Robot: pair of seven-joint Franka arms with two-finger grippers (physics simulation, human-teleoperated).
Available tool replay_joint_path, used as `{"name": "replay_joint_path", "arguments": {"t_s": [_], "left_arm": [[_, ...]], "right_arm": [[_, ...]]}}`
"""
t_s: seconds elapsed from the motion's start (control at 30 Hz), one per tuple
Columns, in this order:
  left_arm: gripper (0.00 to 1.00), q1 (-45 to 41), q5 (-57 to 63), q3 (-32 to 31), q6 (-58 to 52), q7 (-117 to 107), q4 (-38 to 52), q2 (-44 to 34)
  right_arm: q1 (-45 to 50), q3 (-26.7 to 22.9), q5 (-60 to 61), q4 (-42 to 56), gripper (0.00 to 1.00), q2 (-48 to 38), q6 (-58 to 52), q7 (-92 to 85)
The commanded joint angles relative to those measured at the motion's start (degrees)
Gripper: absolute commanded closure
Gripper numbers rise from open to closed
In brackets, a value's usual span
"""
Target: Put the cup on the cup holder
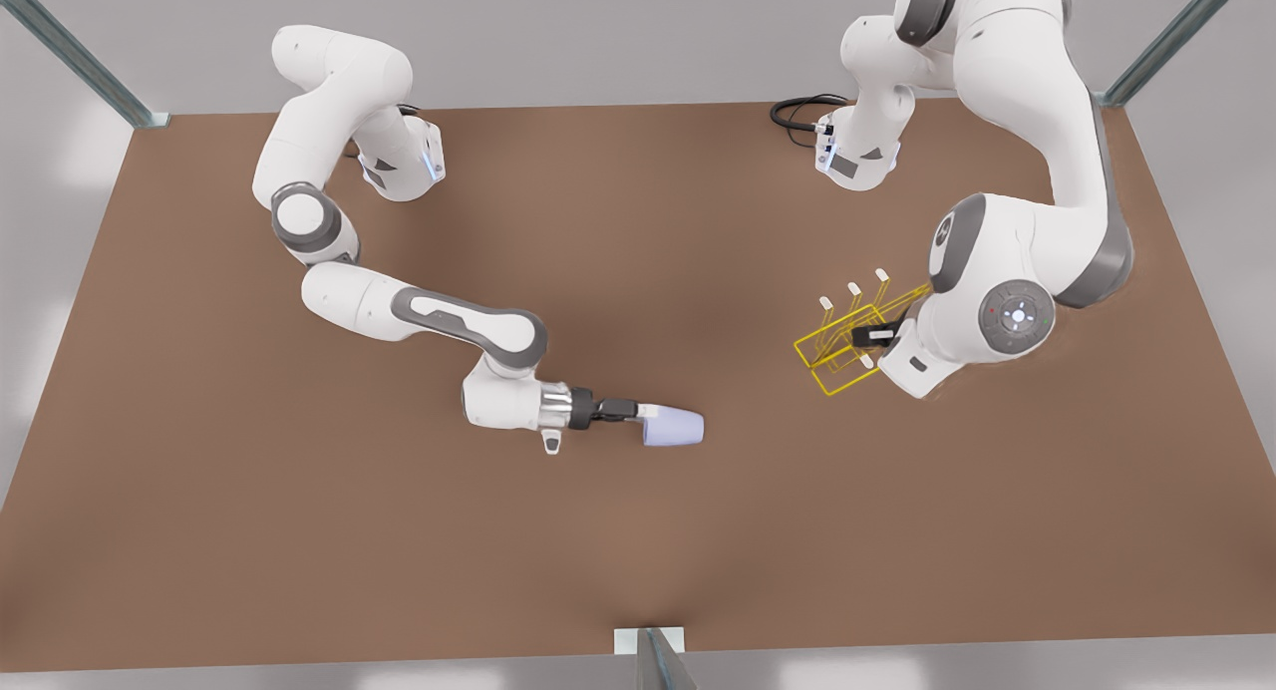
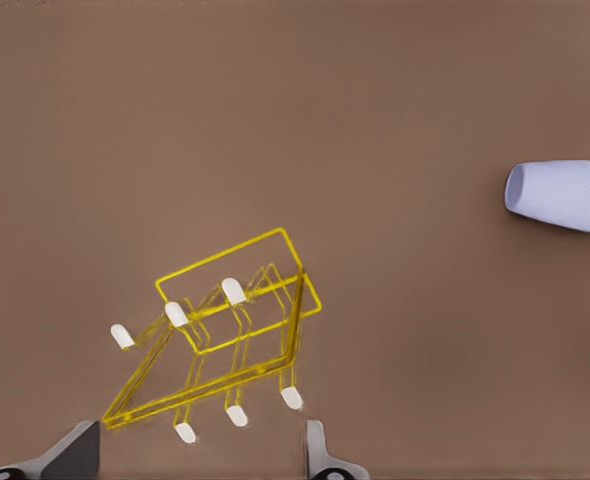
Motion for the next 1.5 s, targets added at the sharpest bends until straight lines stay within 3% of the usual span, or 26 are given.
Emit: {"name": "replay_joint_path", "arguments": {"t_s": [0.0, 0.1, 0.2, 0.3, 0.37, 0.47, 0.5, 0.53, 0.57, 0.6, 0.63, 0.73, 0.77, 0.8, 0.83, 0.87, 0.9, 1.07, 1.13, 1.17, 1.47], "left_arm": [[0.00, -6.0, -0.3, -0.4, 1.4, -55.6, 3.3, 0.4], [0.00, -14.0, -2.0, 1.3, 8.7, -92.6, 4.1, 1.9], [0.00, -16.7, -2.2, 1.2, 9.9, -94.9, 4.1, 4.6], [0.00, -20.3, -1.6, 1.5, 12.1, -94.9, 4.2, 7.9], [0.00, -20.4, -1.6, 1.9, 17.1, -107.3, 5.3, 8.6], [0.00, -20.3, -0.9, 1.9, 19.2, -115.3, 5.4, 9.7], [0.00, -19.0, -1.2, 1.9, 22.2, -116.0, 5.2, 10.0], [0.00, -18.2, -1.5, 1.8, 24.9, -117.5, 5.4, 11.7], [0.00, -18.2, -1.4, 1.8, 28.0, -117.3, 5.4, 13.4], [0.00, -18.3, -1.4, 1.8, 29.7, -117.4, 5.6, 15.6], [0.00, -18.2, -1.2, 1.9, 30.2, -117.8, 6.0, 16.4], [0.00, -18.9, -1.0, 5.6, 30.4, -127.1, 6.4, 17.8], [0.00, -19.4, -1.0, 5.6, 31.3, -127.2, 6.8, 18.8], [0.00, -19.4, -1.0, 5.6, 31.5, -127.6, 7.1, 19.4], [0.00, -19.2, -1.0, 5.7, 32.4, -127.6, 8.3, 20.7], [0.00, -18.9, -1.0, 5.7, 33.6, -127.6, 8.3, 21.8], [0.00, -18.8, -1.0, 5.7, 34.0, -127.5, 8.3, 22.8], [0.00, -17.9, -1.0, 5.8, 36.3, -119.0, 7.5, 25.1], [0.00, -18.7, -1.0, 5.6, 36.3, -118.8, 7.5, 25.7], [0.00, -19.7, -1.1, 5.4, 36.6, -119.0, 8.2, 25.9], [0.00, -21.6, -1.2, 5.4, 45.9, -118.8, 10.7, 30.0]], "right_arm": [[-2.0, -0.3, 0.5, -2.2, 0.00, -1.3, -0.3, -0.6], [-6.5, -1.9, 2.7, -4.8, 0.00, -6.6, -4.0, -0.3], [-13.4, -5.1, 5.2, -9.3, 0.00, -15.0, -9.7, -0.1], [-23.7, -10.0, 5.3, -16.0, 0.00, -33.1, -23.4, 2.4], [-28.6, -14.8, 5.1, -16.3, 0.00, -45.0, -33.1, 2.4], [-30.2, -26.5, 4.5, -16.4, 0.00, -69.5, -47.7, 1.8], [-28.4, -31.5, 4.3, -15.9, 0.00, -76.0, -48.8, 1.7], [-27.2, -33.1, 3.2, -13.8, 0.00, -79.8, -50.9, 2.0], [-19.4, -40.9, 1.1, -11.6, 0.00, -82.9, -56.1, 1.4], [-16.7, -43.3, -5.4, -3.1, 0.00, -81.2, -64.6, 1.2], [-17.0, -43.2, -7.1, 4.2, 0.00, -79.5, -73.4, -2.4], [-15.0, -44.1, -3.2, 7.3, 0.00, -85.0, -81.5, -7.7], [-10.0, -48.8, -1.1, 6.7, 0.00, -87.8, -83.4, -8.6], [0.8, -62.5, 6.1, 6.6, 0.00, -91.4, -83.2, -10.6], [7.9, -69.3, 6.9, 7.2, 0.00, -91.7, -83.0, -10.6], [8.8, -68.7, 8.5, 7.2, 0.00, -92.0, -83.5, -10.6], [14.0, -72.8, 9.2, 6.8, 0.00, -92.2, -84.1, -10.5], [15.1, -72.2, 8.9, 7.2, 0.00, -90.7, -83.0, -10.6], [15.1, -66.5, 8.3, 7.1, 0.00, -90.5, -79.1, -10.3], [15.0, -66.1, 8.1, 6.8, 0.00, -90.2, -79.0, -9.9], [13.9, -66.5, 7.5, 7.3, 0.00, -89.8, -79.0, -9.7]]}}
